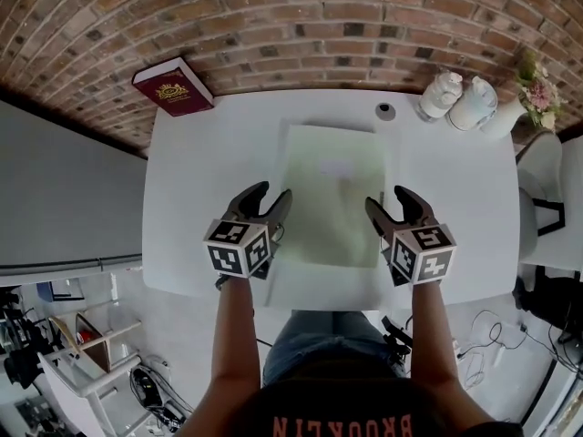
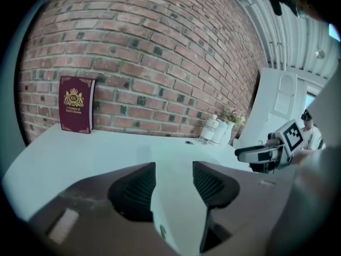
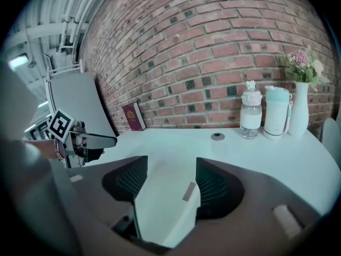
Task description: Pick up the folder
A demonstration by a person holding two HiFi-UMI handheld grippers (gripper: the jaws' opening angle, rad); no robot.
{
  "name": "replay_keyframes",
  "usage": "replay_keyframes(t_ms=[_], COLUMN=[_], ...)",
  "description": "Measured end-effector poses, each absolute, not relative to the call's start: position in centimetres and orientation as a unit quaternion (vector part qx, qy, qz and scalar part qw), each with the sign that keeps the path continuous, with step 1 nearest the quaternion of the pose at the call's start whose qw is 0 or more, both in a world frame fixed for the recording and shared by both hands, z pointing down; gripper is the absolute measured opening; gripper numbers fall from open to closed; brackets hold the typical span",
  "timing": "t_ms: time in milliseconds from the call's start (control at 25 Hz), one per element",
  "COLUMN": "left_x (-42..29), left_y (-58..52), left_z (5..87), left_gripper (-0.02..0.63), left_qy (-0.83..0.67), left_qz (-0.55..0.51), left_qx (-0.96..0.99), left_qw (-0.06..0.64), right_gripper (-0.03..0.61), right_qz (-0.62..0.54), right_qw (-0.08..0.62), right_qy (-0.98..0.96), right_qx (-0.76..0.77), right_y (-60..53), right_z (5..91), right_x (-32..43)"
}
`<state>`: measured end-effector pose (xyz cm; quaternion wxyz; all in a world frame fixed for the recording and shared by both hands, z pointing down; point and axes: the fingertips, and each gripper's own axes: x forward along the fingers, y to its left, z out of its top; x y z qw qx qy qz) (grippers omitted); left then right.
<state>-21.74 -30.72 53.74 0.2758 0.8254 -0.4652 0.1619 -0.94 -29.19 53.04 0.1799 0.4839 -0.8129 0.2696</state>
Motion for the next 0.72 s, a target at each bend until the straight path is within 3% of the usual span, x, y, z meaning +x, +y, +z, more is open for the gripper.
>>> replay_keyframes(t_ms=[320, 720], left_x=[-21.1, -20.6], left_y=[-29.7, -28.8], left_z=[58.1, 62.2], left_gripper=[0.301, 0.331], left_qy=[-0.413, -0.360], left_qz=[0.164, 0.191], left_qx=[0.817, 0.806], left_qw=[0.368, 0.430], right_gripper=[0.336, 0.344], right_qz=[0.356, 0.427], right_qw=[0.199, 0.187], right_qy=[-0.785, -0.767], right_qx=[0.467, 0.441], right_y=[-27.8, -27.5], right_z=[58.3, 61.8], right_x=[-1.1, -1.7])
